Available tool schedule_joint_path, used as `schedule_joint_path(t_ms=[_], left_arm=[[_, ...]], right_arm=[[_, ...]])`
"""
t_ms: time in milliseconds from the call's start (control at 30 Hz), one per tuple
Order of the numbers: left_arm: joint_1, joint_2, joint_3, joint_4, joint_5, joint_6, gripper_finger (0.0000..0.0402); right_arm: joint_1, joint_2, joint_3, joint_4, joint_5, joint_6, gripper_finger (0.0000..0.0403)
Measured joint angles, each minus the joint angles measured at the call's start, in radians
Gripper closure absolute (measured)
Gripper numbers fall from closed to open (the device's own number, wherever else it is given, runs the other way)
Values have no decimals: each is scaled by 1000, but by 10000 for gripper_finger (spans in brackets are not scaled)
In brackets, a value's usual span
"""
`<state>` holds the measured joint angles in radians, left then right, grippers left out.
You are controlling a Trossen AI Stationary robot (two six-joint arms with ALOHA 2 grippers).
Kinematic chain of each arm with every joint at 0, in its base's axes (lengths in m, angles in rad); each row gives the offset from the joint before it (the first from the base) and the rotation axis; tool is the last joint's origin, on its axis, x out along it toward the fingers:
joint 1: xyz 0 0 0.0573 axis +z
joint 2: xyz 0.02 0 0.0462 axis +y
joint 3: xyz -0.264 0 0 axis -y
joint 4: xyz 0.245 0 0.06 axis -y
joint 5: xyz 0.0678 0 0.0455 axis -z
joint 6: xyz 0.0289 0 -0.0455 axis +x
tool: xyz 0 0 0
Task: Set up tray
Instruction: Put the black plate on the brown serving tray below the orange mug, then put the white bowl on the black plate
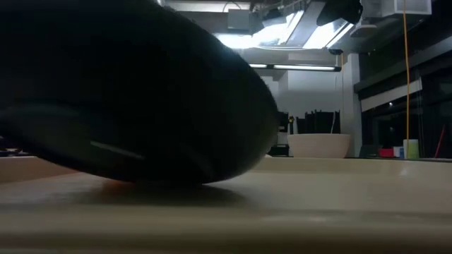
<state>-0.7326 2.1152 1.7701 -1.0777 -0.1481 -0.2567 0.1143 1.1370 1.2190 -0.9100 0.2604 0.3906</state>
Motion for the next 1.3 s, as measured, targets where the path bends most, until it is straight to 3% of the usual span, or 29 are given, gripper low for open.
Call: schedule_joint_path(t_ms=[200, 333, 433, 733, 900, 1000, 1133, 1300], left_arm=[[0, -1, -72, 55, 11, 27, 397], [2, -1, -105, 81, 77, 26, 380], [8, -1, -111, 83, 126, 2, 354], [17, 0, -49, 65, 124, 12, 260], [51, -2, 40, -91, 114, 67, 222], [80, -7, 124, -267, 59, 110, 211], [129, -15, 242, -494, -100, 140, 208], [212, -113, 296, -485, -237, 124, 211]], right_arm=[[0, 0, 0, 0, -3, 27, 377], [0, 0, 0, 0, -26, 28, 377], [0, 0, 0, -3, -29, 28, 377], [0, 0, 0, -8, -35, 28, 377], [0, 0, 0, -12, 19, 49, 377], [-9, 0, 0, -23, 86, 78, 377], [-71, 8, 0, -87, 112, 80, 377], [-176, 36, 0, -145, 59, 2, 342]])
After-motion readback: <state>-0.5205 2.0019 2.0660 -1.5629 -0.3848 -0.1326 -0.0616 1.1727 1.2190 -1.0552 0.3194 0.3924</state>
